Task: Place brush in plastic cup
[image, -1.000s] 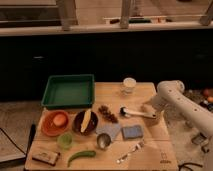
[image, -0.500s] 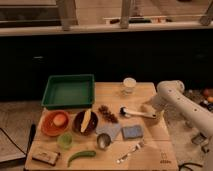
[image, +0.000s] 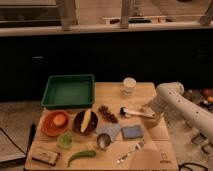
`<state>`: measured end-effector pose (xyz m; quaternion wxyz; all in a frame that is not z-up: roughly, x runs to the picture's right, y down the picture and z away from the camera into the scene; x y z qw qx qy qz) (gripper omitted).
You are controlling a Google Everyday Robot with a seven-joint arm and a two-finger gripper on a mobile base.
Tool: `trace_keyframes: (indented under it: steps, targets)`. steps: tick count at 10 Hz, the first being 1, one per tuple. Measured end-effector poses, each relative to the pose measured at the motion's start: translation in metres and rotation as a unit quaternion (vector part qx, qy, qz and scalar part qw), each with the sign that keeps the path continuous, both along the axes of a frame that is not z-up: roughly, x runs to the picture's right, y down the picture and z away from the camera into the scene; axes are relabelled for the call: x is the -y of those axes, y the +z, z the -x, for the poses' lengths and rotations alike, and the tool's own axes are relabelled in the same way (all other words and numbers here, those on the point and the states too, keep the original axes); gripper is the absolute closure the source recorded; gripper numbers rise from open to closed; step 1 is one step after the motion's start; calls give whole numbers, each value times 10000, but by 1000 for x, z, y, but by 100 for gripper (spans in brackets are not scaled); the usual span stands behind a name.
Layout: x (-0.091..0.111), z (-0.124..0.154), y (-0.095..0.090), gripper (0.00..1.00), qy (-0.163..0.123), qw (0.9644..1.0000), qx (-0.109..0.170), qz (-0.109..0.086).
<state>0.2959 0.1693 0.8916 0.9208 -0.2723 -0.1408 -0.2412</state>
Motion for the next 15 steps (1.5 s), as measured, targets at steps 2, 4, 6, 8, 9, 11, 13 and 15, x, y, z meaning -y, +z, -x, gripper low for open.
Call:
trace_keyframes:
  steps: [2, 4, 6, 8, 9, 11, 13, 15]
  targets:
    - [-3, 9, -2, 20, -56, 10000, 18, 21]
    - [-4, 18, -2, 20, -109, 9999, 33, 46]
    - [-3, 27, -1, 28, -164, 9998, 57, 63]
    - [-2, 31, 0, 51, -158, 9998, 49, 87]
    - [0, 32, 0, 60, -155, 9998, 57, 85]
    - [7, 34, 0, 80, -131, 9999, 67, 56]
    - [15, 34, -2, 96, -112, 9999, 66, 0]
    - [25, 28, -7, 100, -4, 10000, 4, -99]
